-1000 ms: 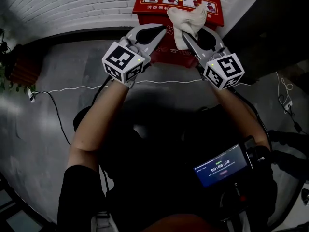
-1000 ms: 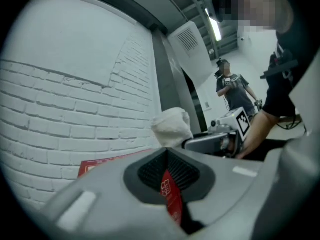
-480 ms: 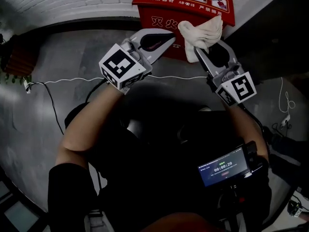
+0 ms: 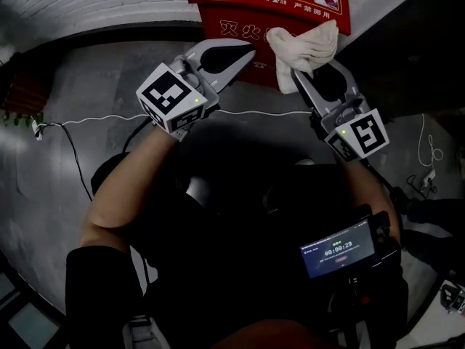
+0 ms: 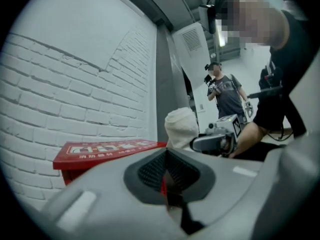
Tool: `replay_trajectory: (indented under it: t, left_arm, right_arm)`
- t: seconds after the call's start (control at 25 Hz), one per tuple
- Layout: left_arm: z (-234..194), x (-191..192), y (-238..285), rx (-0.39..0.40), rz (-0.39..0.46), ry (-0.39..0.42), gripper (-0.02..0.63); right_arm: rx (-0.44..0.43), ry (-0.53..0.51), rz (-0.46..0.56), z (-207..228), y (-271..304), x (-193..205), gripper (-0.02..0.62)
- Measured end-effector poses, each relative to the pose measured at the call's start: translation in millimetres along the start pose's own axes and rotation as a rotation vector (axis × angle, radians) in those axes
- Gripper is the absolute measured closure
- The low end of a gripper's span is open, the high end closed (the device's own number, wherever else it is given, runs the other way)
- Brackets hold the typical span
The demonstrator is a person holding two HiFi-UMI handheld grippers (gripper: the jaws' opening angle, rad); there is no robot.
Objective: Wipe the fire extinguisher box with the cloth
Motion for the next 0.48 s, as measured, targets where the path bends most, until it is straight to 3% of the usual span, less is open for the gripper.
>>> replay_trajectory:
  t: [0.32, 0.48]
  left_arm:
    - [4.2, 3.8, 8.3, 0.013, -0.032, -0.038, 0.603]
    - [2.4, 5.2, 8.5, 0.008, -0.03, -0.013, 0.601]
  right_arm:
    - [-0.036, 0.012, 0.015, -5.3, 6.2, -0.5, 0.43]
    - [-0.029, -0.001, -0.007, -3.2, 6.6, 4.7, 0.43]
Point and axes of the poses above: the fingertips, and each gripper's own axes: y forward along the fingers, z to its right, x out of its underside, the point moved 1 cm from there along -y, backward along the fingers, and after that the axes turned 2 degrees about -y, right-handed, at the moved point
